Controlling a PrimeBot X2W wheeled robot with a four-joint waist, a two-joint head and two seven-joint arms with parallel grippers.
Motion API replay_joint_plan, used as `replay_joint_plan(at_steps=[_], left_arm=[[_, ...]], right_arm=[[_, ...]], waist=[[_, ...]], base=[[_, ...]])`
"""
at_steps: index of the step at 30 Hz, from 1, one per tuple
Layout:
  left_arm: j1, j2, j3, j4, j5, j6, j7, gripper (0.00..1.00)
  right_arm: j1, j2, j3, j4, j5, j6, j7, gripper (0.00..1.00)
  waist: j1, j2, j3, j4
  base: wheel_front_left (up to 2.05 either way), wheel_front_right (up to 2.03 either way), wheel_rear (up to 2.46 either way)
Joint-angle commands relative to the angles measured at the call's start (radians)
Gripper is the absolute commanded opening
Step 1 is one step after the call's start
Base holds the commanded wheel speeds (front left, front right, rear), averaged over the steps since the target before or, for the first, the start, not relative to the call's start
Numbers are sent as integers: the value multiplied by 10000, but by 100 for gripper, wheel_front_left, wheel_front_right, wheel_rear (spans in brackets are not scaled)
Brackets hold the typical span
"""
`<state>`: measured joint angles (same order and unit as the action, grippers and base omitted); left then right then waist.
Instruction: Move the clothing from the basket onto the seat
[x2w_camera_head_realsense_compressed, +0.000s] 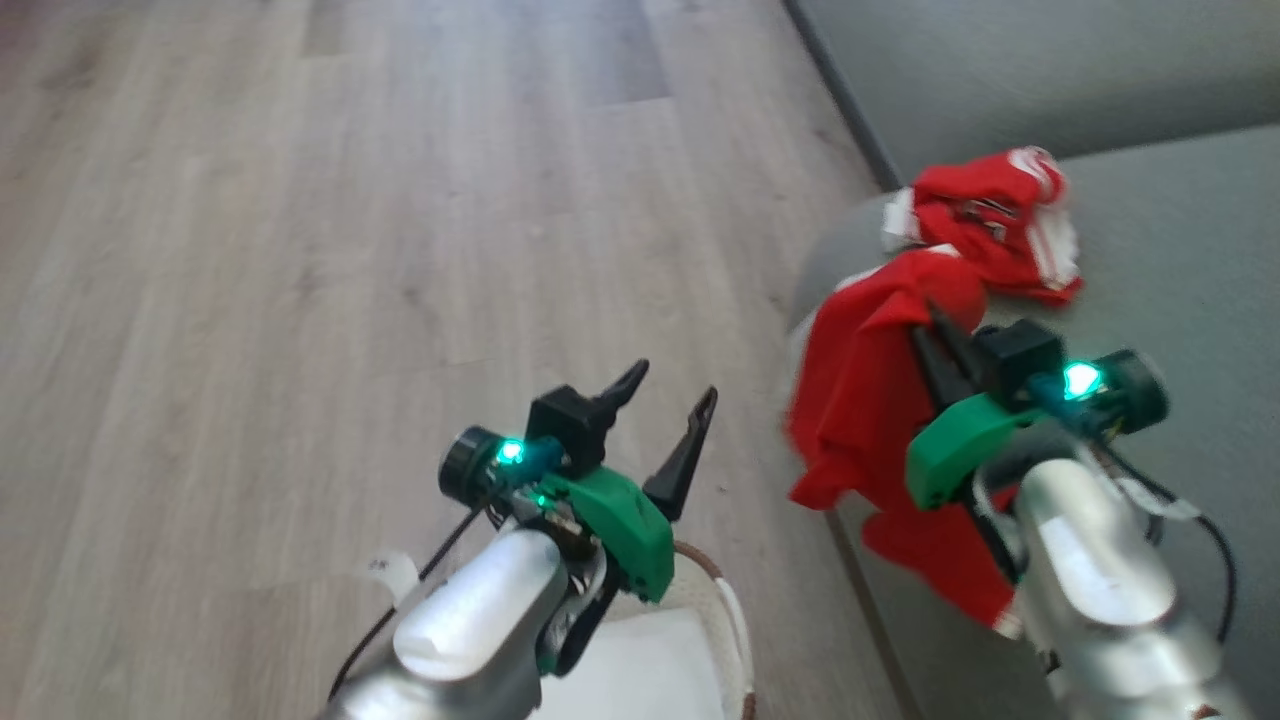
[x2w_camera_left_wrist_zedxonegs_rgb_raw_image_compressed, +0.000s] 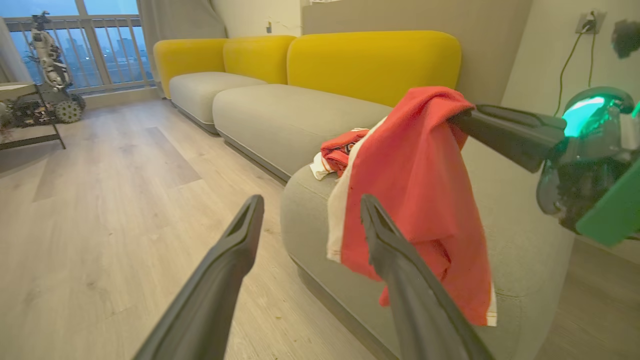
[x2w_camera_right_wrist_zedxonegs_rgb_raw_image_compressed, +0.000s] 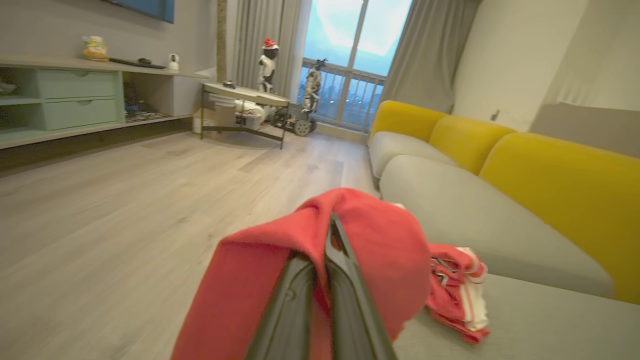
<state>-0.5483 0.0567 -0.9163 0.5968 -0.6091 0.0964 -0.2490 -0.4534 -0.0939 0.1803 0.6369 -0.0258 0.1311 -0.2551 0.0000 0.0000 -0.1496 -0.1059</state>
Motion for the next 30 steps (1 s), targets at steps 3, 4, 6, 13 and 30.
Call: replay_joint_plan(at_steps=[3, 4, 6, 13, 30], left_arm=[[-10, 9, 474, -577, 305, -60, -125, 100], [54, -3, 481, -630, 354, -71, -126, 100], [165, -22, 514, -717, 434, -80, -126, 100], [349, -56, 571, -889, 621, -135, -127, 100], [39, -63, 404, -1212, 592, -34, -127, 100]], right_arm=[[-566, -223, -228, -790, -194, -4, -67, 0], [-562, -282, -283, -879, -228, -4, -67, 0], [-572, -333, -344, -1052, -245, -4, -67, 0], [-632, -508, -327, -1478, -164, -4, -67, 0], [-1464, -1053, -130, -1425, 411, -4, 210, 0]], waist=[[0, 0, 137, -986], [0, 0, 162, -1129], [0, 0, 220, -1450], [0, 0, 462, -2310], [0, 0, 1240, -2603]], base=[[0, 0, 0], [0, 0, 0], [0, 0, 0], [0, 0, 0], [0, 0, 0]])
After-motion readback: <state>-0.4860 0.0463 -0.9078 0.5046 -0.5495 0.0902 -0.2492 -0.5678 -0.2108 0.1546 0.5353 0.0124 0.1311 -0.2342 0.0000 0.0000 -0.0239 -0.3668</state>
